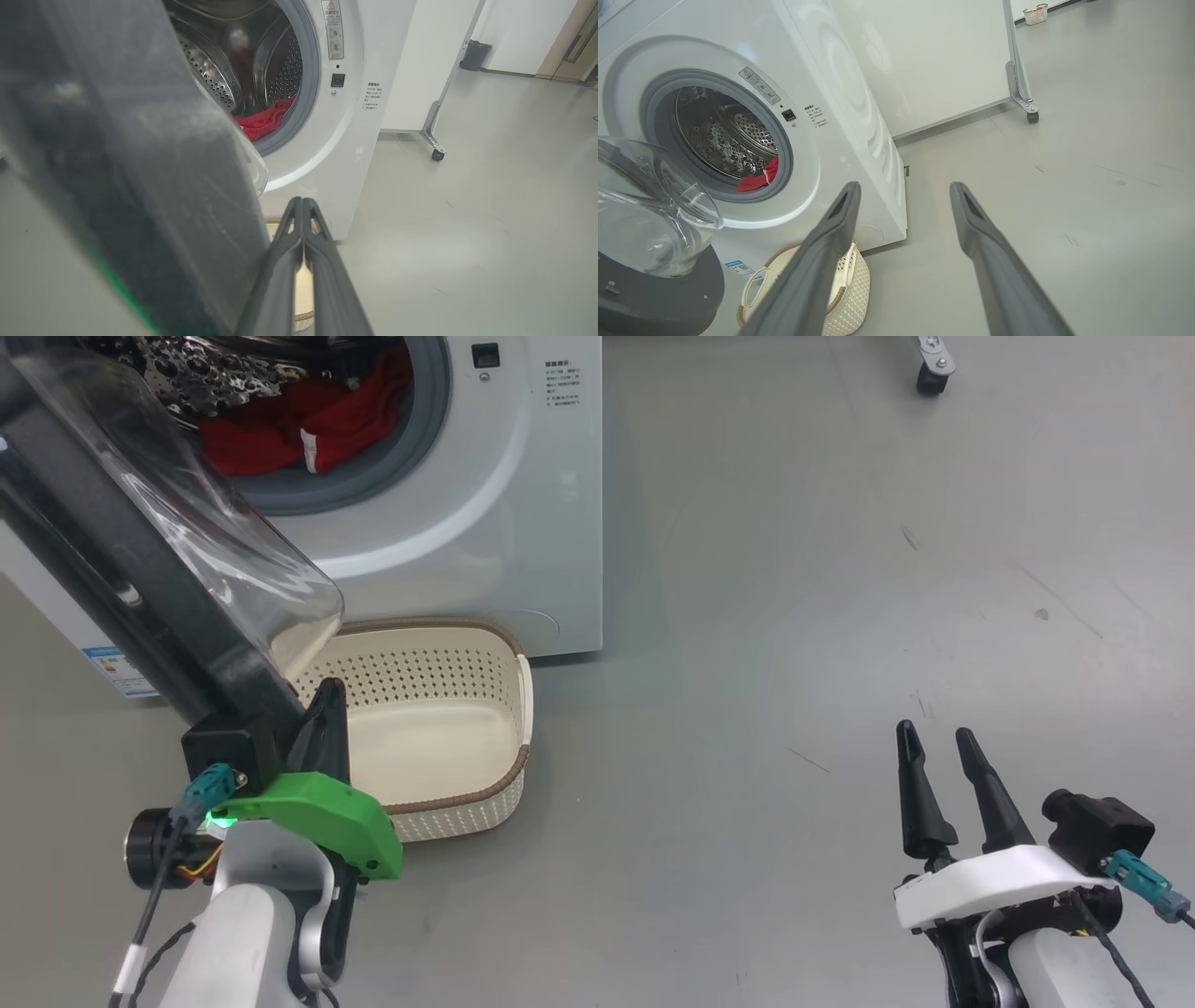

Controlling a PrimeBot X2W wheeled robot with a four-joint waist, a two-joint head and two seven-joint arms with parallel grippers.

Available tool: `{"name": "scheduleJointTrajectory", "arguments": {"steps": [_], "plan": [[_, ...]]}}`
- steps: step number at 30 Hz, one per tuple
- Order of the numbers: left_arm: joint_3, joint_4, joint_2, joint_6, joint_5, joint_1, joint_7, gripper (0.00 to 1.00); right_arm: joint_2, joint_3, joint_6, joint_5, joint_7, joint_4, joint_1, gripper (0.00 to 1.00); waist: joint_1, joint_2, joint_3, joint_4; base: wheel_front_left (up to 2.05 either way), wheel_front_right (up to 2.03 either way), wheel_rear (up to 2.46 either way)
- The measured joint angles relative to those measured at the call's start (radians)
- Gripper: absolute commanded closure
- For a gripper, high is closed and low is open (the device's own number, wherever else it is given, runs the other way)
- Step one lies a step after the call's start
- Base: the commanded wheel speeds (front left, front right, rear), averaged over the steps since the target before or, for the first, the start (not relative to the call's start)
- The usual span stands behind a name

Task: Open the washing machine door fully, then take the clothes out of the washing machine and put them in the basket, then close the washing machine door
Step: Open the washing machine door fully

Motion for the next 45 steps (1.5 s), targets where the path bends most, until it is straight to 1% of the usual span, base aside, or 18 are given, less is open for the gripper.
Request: {"name": "scheduleJointTrajectory", "arguments": {"steps": [4, 13, 18, 20, 27, 37, 40, 45], "plan": [[-0.008, 0.019, -0.002, 0.000, -0.003, -0.009, 0.000, 1.00, 0.002, -0.024, 0.000, 0.002, 0.000, 0.001, 0.000, 0.00, 0.0000, 0.0000, 0.003, 0.015, 0.00, 0.00, 0.00], [-0.019, 0.059, -0.008, 0.000, -0.011, -0.025, -0.018, 1.00, 0.003, -0.026, 0.001, -0.002, 0.000, 0.004, 0.000, 0.00, 0.0000, 0.0000, 0.003, 0.061, 0.00, 0.00, 0.00], [-0.026, 0.074, -0.017, 0.000, -0.018, -0.025, -0.028, 1.00, 0.003, -0.029, 0.002, -0.007, 0.000, 0.005, 0.000, 0.00, 0.0000, 0.0000, 0.000, 0.092, 0.00, 0.00, 0.00], [-0.029, 0.077, -0.020, 0.000, -0.018, -0.026, -0.028, 1.00, 0.003, -0.030, 0.008, -0.010, 0.000, 0.005, 0.001, 0.00, 0.0000, 0.0000, -0.001, 0.105, 0.00, 0.00, 0.00], [-0.031, 0.106, -0.025, 0.000, -0.028, -0.026, -0.046, 1.00, 0.003, -0.028, 0.008, -0.020, 0.000, 0.011, 0.001, 0.00, 0.0000, 0.0000, -0.003, 0.160, 0.00, 0.00, 0.00], [-0.016, 0.133, -0.024, 0.008, -0.049, -0.026, -0.068, 1.00, 0.005, -0.027, 0.009, -0.027, 0.000, 0.014, 0.002, 0.00, 0.0000, 0.0000, -0.008, 0.247, 0.00, 0.00, 0.00], [0.004, 0.136, -0.024, 0.010, -0.059, -0.026, -0.073, 1.00, 0.007, -0.019, 0.009, -0.027, 0.000, 0.014, 0.002, 0.00, 0.0000, 0.0000, -0.006, 0.280, 0.00, 0.00, 0.00], [0.035, 0.138, -0.024, 0.018, -0.080, -0.025, -0.092, 1.00, 0.006, -0.001, 0.009, -0.030, 0.000, 0.013, 0.002, 0.00, 0.0000, 0.0000, 0.002, 0.316, 0.00, 0.00, 0.00]]}}
